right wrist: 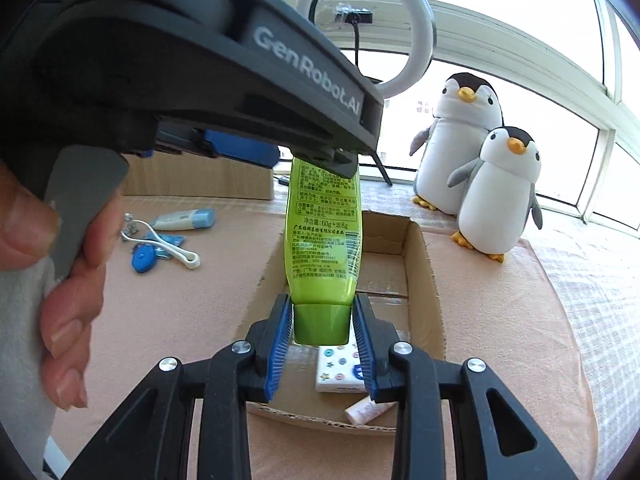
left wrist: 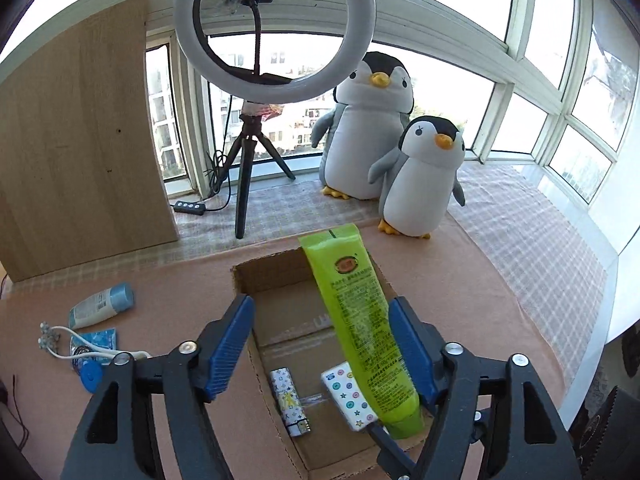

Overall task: Organize objects
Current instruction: 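Carry the green tube into the cardboard box and open the right tool, then grasp the blue round tape measure with the right tool, then grasp the purple cord with the left tool while the right tool holds the tape measure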

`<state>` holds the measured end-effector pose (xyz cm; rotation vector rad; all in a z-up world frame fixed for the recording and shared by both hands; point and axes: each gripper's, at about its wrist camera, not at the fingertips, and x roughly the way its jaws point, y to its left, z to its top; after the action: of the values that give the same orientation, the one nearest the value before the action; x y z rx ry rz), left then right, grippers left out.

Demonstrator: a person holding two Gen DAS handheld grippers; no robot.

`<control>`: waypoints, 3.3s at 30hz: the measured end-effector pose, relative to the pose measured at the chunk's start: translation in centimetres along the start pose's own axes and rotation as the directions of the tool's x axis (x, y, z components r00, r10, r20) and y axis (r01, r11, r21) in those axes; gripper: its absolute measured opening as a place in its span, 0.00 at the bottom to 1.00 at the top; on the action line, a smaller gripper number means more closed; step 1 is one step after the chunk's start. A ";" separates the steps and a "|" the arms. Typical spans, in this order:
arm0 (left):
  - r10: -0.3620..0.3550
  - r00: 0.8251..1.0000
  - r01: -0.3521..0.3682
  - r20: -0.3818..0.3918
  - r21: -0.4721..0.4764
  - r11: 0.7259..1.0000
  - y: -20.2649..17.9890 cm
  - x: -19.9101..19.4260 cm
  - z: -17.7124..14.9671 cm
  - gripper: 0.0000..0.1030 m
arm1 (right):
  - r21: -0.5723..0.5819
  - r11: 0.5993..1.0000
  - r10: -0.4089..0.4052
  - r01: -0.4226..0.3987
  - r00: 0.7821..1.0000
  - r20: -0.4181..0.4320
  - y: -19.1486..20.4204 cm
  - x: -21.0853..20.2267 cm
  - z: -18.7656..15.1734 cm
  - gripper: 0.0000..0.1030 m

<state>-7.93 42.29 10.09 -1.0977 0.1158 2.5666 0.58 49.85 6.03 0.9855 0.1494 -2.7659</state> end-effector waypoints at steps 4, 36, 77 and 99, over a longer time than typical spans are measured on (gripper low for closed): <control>0.125 0.992 -0.126 0.033 0.014 0.992 2.9 -0.3 -1.3 0.94 | 0.024 0.998 -0.048 0.050 0.996 -0.074 -1.8 1.5 -1.3 0.59; 0.283 0.949 -0.313 -0.140 -0.300 0.901 35.1 -14.3 -21.8 0.94 | -0.282 0.930 0.163 -0.237 0.951 -0.261 26.8 12.1 1.3 0.60; 0.223 0.959 -0.259 -0.174 -0.230 0.938 33.6 8.9 -15.1 0.83 | -0.108 0.979 0.123 -0.171 0.926 -0.357 18.6 7.5 -7.1 0.45; 0.172 0.967 -0.211 -0.185 -0.217 0.953 30.6 -2.9 -25.1 0.06 | -0.096 0.980 0.137 -0.177 0.935 -0.327 19.2 7.3 -6.9 0.45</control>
<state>0.57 7.56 -7.21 -1.4528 -0.0459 2.7103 3.56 31.16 -4.49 1.3413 0.2737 -2.4048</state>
